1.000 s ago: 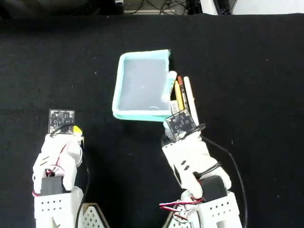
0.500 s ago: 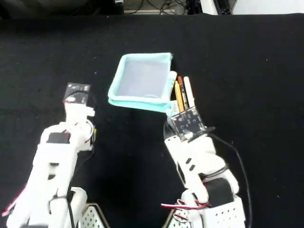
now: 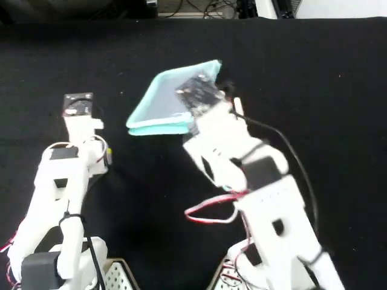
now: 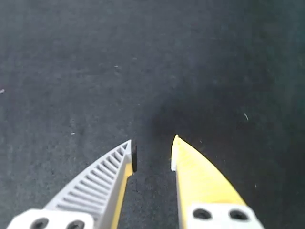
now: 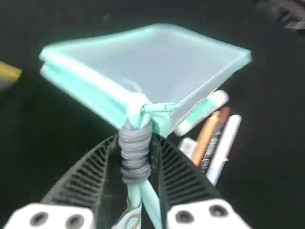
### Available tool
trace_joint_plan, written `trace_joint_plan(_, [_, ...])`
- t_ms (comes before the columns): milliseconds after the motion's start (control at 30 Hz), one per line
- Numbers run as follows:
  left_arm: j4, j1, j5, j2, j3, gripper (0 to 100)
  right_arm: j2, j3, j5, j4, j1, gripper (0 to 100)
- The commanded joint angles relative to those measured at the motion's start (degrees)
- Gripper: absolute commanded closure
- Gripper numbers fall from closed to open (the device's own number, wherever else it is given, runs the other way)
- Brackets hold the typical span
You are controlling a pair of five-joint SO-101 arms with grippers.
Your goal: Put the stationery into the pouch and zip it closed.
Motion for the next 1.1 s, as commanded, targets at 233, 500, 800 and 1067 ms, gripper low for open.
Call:
trace_joint_plan(233, [0.53, -0.84, 5.54, -0.09, -4.18, 85, -3.12, 10.51, 0.26, -11.43, -8.00, 98.5])
trace_joint_plan(500, [10.99, 6.81, -6.59, -0.09, -7.08, 86, -10.33, 23.08, 0.26, -28.22, -9.14, 98.5])
trace_joint_plan(800, [9.49, 9.36, -6.95, -0.09, -6.37, 90, -11.03, 25.54, 0.26, -30.86, -9.41, 98.5])
trace_joint_plan(1067, [5.19, 4.97, 7.47, 0.00, -6.37, 83, -11.12, 25.27, 3.16, -25.41, -17.41, 98.5])
